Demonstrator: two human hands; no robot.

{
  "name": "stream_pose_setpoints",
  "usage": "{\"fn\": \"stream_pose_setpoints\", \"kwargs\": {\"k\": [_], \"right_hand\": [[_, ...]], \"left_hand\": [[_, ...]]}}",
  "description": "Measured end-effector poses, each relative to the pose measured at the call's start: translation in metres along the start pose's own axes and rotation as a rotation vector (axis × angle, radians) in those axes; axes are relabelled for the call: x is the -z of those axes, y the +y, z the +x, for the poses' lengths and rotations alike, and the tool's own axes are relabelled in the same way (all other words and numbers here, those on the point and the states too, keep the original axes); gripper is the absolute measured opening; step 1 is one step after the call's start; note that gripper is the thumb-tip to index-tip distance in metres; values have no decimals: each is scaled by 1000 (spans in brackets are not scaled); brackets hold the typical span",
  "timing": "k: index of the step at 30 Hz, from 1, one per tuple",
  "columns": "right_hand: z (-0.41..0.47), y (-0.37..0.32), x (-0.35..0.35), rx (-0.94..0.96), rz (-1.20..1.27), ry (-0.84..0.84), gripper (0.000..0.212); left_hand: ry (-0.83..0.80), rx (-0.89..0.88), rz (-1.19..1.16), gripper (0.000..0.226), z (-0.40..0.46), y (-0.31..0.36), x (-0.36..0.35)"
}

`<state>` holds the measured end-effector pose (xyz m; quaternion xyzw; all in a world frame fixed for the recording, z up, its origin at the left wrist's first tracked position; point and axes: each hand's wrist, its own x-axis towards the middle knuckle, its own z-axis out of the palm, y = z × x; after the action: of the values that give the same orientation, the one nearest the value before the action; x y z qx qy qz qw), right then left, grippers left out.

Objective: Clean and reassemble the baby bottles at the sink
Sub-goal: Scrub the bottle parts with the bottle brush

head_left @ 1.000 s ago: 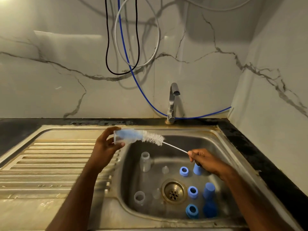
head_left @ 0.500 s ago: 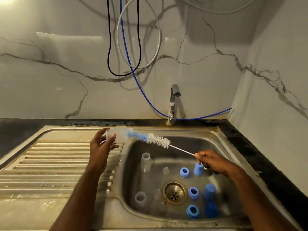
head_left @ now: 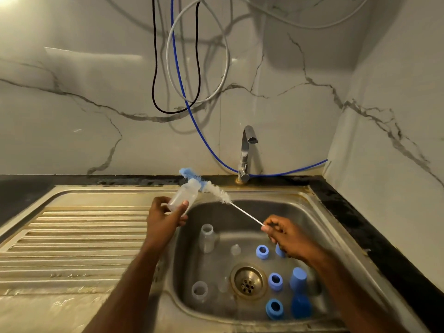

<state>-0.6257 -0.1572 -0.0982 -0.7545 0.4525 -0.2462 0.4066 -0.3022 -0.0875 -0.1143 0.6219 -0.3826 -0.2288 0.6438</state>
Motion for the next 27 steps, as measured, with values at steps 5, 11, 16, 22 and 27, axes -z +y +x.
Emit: {"fn": "stream_pose_setpoints", "kwargs": {"k": [5,11,16,22,27], "right_hand": [[10,-14,-11,62,-10,103,25],[13,-13,-39,116,-242,139,38],[13,-5,-34,149,-350,61,42],[19,-5,-39,150,-351,66,42],[24,-6,-46,166,-404,159,41]], "left_hand": [[-42,-14,63,46,0,-2,-5],[-95,-1,43,42,-4,0,-13],[17,51,39,45,1,-6,-9],[-118,-26,110,37,-3,-6,-13],[-159,-66,31,24,-7,0,-18]]}}
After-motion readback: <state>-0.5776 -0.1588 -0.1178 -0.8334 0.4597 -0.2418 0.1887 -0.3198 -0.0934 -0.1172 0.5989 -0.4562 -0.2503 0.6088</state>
